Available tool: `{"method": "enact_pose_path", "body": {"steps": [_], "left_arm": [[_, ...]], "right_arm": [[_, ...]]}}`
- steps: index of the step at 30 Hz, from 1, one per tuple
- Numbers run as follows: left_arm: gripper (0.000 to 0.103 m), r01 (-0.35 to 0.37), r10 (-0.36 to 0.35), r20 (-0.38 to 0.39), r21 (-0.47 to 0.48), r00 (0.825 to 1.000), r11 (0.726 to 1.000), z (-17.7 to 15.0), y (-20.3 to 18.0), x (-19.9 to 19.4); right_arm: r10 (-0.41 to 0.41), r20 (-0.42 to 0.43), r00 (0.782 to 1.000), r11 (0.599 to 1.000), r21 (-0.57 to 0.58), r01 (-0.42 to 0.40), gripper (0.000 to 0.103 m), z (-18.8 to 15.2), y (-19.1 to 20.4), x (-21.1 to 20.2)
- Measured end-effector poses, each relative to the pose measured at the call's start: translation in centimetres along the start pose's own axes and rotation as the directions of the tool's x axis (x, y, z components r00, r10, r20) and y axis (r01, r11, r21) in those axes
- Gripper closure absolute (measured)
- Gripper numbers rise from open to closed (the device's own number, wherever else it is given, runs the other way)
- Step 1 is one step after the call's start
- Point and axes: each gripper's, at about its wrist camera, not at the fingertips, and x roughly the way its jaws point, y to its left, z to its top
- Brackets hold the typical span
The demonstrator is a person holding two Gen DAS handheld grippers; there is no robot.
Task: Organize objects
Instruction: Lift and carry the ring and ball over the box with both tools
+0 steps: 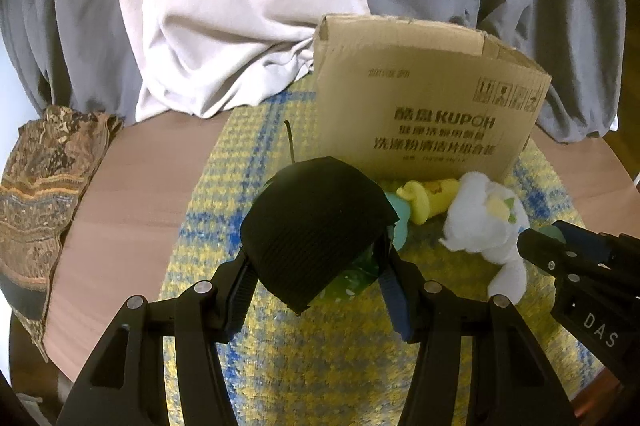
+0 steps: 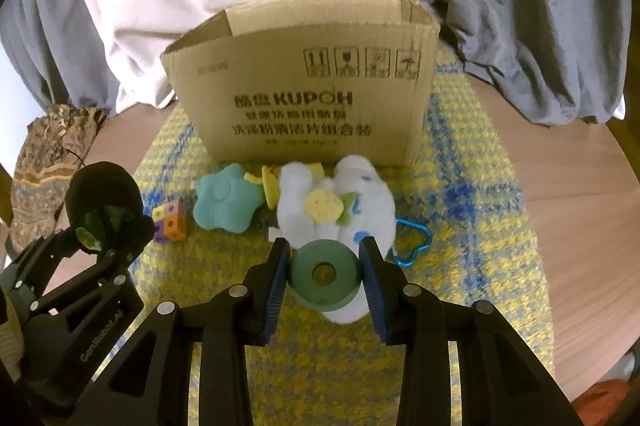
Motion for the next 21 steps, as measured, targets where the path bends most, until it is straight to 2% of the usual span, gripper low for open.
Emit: {"method": "enact_pose_path", "body": {"steps": [21], "left_arm": [[0.047, 0.013, -0.015, 0.12, 0.016, 0.993, 1.0, 6.2, -1.1, -3.6]], "right_arm": [[0.007, 0.114, 0.994, 1.0, -0.015, -0.005, 0.067, 4.4, -0.2, -4.3]]}}
